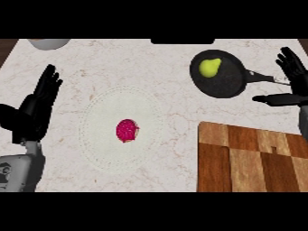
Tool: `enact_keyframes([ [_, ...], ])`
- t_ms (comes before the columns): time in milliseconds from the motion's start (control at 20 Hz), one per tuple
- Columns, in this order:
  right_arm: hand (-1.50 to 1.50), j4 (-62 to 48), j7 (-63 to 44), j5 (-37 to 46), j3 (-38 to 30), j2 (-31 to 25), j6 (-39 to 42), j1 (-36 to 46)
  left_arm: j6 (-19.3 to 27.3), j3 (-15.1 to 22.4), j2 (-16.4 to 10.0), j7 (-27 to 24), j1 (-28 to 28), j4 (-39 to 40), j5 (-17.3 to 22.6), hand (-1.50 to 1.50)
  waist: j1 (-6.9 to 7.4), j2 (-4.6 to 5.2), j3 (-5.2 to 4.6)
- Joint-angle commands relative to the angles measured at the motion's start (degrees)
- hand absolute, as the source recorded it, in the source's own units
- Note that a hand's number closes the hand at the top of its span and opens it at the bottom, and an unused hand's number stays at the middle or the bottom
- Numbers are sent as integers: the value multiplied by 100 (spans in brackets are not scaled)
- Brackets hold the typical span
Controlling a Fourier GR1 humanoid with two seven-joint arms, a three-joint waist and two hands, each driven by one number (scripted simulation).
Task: Pick the pear from the cutting board and place it in the pan
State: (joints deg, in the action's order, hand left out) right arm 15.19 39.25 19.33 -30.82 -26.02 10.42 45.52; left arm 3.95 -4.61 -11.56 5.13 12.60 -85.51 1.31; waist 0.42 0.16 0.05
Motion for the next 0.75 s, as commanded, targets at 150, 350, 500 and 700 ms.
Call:
enact_keyframes([
  [150,-150,1048,235,-431,101,-329,1251,-943,47,-188,-28,-184,73,447,-61,0,-168,-58,-15],
  [350,-150,2284,-320,-739,159,-106,1350,-1718,26,-141,33,-288,-112,259,-76,0,-227,-85,-22],
  [500,-150,3182,-745,-990,189,-66,1800,-2354,87,-108,89,-70,-56,242,-85,0,-263,-88,-23],
  [700,-150,4844,-1661,-1226,316,192,1662,-2941,-128,-249,-100,23,-150,-94,68,0,-156,-58,-16],
])
